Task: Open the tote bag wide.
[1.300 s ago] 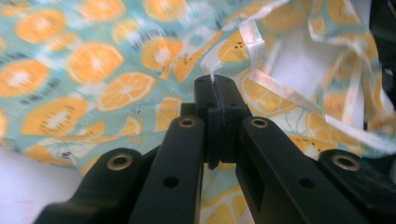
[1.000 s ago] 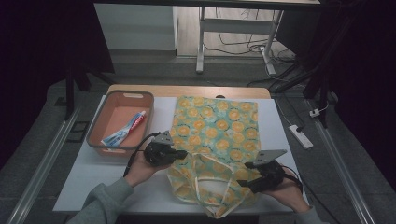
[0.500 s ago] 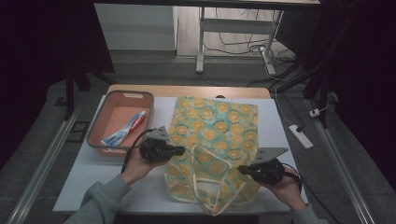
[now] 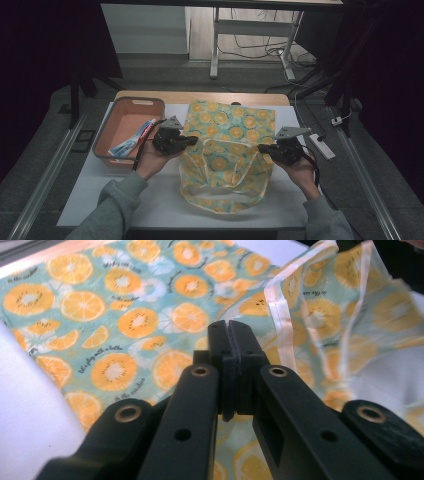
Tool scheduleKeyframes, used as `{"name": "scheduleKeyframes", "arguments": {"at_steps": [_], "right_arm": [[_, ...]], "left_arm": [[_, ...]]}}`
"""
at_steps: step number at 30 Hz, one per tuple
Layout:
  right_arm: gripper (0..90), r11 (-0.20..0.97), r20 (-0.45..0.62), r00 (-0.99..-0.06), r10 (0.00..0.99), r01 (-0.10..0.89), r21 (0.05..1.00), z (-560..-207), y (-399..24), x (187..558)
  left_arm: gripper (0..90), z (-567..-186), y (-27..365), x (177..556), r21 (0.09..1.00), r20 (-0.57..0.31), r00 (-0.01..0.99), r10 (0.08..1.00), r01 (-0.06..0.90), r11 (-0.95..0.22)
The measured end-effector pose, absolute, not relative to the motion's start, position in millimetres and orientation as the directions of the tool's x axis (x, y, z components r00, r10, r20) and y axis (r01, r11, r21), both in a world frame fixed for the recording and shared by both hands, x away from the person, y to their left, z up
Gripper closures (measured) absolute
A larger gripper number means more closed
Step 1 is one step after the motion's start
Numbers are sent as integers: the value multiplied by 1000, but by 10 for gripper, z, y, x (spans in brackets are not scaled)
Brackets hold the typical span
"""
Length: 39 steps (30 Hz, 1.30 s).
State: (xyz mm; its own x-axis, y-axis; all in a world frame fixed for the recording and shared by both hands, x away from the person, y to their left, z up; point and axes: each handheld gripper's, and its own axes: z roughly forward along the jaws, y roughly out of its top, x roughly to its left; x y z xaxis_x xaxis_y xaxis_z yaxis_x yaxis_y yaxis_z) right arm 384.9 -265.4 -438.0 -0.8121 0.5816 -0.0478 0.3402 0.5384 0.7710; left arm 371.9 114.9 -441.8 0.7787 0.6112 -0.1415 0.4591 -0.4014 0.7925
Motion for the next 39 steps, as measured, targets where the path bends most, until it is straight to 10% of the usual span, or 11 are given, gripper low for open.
{"name": "scheduleKeyframes", "arguments": {"at_steps": [16,19,23,29,39], "right_arm": [[896,611,13,-777,629,505,609,-5090,-2626,4184],[592,600,-4,-765,644,502,623,-5019,-2635,4147],[521,539,0,-766,643,453,710,-4747,-2673,4007],[445,544,-20,-859,512,307,781,-4208,-2453,3510],[468,710,39,-960,276,231,666,-4542,-1819,3060]], "left_arm": [[884,-4725,853,3876,694,-96,772,628,504,-514],[884,-4726,863,3878,695,-103,771,629,508,-509],[884,-4704,883,3872,703,-104,768,631,506,-500],[884,-4708,888,3878,700,-108,768,631,509,-500],[884,-4721,891,3885,696,-113,768,630,514,-502]]}}
